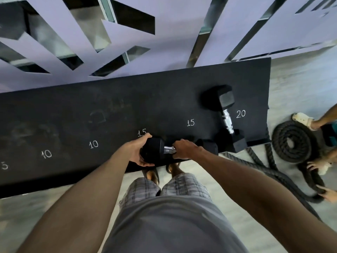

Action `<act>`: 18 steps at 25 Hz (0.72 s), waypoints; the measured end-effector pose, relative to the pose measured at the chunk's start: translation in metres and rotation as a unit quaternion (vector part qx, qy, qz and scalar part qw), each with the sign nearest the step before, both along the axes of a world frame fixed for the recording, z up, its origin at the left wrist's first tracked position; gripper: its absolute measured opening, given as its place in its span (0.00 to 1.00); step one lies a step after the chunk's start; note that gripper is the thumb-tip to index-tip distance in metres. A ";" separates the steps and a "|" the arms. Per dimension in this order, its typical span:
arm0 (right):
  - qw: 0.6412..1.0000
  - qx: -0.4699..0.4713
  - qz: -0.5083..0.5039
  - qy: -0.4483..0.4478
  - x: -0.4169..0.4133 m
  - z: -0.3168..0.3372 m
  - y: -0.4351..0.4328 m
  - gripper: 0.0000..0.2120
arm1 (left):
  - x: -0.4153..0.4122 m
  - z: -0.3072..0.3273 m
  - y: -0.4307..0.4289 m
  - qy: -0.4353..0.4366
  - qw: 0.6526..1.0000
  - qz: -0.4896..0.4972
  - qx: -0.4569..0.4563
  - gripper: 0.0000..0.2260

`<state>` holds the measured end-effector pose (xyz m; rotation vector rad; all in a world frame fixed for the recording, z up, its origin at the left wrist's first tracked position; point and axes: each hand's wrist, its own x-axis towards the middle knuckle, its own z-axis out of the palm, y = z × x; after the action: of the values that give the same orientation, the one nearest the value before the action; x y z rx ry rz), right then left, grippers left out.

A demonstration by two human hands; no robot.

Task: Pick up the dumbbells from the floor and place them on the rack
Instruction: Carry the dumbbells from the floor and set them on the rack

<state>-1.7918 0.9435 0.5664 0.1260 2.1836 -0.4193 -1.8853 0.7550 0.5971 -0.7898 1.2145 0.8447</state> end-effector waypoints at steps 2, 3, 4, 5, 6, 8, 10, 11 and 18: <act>1.000 -0.003 0.021 -0.014 -0.008 -0.005 0.018 0.20 | 0.002 -0.004 0.013 -0.011 1.000 0.018 0.004 0.27; 0.999 -0.004 0.033 -0.017 -0.011 -0.006 0.027 0.20 | 0.003 -0.007 0.018 -0.015 0.999 0.029 0.009 0.27; 0.999 -0.003 0.043 -0.017 -0.014 -0.008 0.034 0.21 | 0.006 -0.010 0.022 -0.017 0.999 0.045 0.015 0.27; 0.998 -0.003 0.056 -0.017 -0.018 -0.009 0.043 0.21 | 0.008 -0.014 0.028 -0.021 0.998 0.063 0.020 0.27; 0.997 -0.005 0.068 -0.022 -0.022 -0.011 0.051 0.21 | 0.012 -0.017 0.033 -0.026 0.996 0.083 0.025 0.26; 0.994 -0.006 0.101 -0.035 -0.028 -0.013 0.065 0.21 | 0.021 -0.024 0.041 -0.041 0.992 0.114 0.041 0.25; 0.990 -0.010 0.137 -0.041 -0.037 -0.014 0.077 0.23 | 0.030 -0.034 0.047 -0.052 0.987 0.147 0.047 0.26; 0.987 -0.009 0.152 -0.042 -0.040 -0.014 0.083 0.24 | 0.034 -0.039 0.049 -0.050 0.984 0.163 0.042 0.25; 0.978 -0.014 0.204 -0.036 -0.044 -0.020 0.099 0.25 | 0.051 -0.044 0.049 0.003 0.986 0.160 0.048 0.22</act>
<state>-1.8355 1.0427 0.5460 -0.3137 2.0630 -0.2073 -1.8347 0.8045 0.5532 -0.9171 1.0572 1.1589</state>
